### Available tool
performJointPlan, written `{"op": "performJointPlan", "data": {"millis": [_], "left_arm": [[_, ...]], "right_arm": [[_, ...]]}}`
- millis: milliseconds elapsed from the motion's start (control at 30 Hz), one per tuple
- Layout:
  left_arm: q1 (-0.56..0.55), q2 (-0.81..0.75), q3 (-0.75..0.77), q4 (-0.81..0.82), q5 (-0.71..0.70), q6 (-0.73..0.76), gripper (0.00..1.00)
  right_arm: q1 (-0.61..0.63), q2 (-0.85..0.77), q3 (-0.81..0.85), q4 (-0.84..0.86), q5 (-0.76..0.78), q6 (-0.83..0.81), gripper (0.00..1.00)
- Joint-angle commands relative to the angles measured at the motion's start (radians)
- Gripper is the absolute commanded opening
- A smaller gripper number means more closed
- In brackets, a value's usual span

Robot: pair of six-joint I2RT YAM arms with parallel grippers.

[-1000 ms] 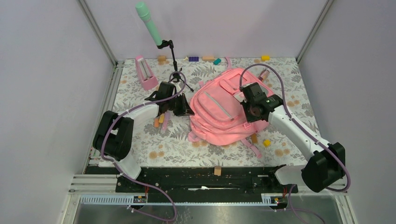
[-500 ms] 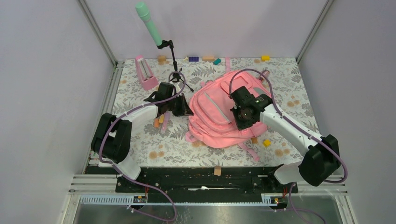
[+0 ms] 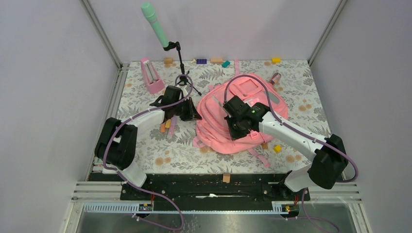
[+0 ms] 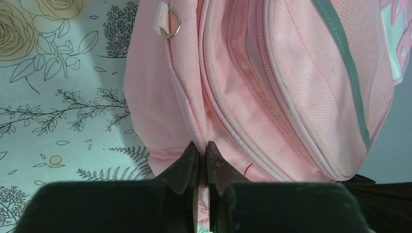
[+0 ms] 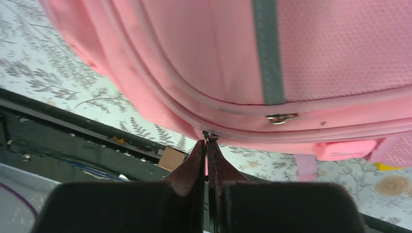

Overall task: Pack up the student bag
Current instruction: Unzip the student bag at the center of the board.

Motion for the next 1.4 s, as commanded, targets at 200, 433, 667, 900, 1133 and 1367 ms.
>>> {"op": "performJointPlan", "data": {"millis": [200, 433, 667, 900, 1133, 1367], "left_arm": [[-0.021, -0.061, -0.014, 0.12, 0.05, -0.044, 0.0], [-0.06, -0.097, -0.036, 0.136, 0.055, -0.057, 0.0], [-0.079, -0.209, -0.068, 0.115, 0.0, -0.009, 0.17], [-0.095, -0.457, -0.165, 0.189, -0.201, 0.103, 0.8], [-0.304, -0.598, -0.218, 0.217, -0.334, 0.332, 0.81], [-0.424, -0.695, -0.336, 0.323, -0.372, 0.452, 0.81]], "right_arm": [[0.064, -0.025, 0.004, 0.27, -0.069, 0.188, 0.0], [0.064, 0.039, 0.063, 0.338, -0.015, 0.261, 0.0], [0.063, 0.059, 0.098, 0.338, 0.062, 0.344, 0.0], [0.051, 0.023, 0.063, 0.336, 0.069, 0.419, 0.0], [0.026, -0.004, 0.044, 0.336, 0.026, 0.526, 0.0], [-0.008, -0.049, 0.019, 0.336, -0.029, 0.616, 0.0]]}}
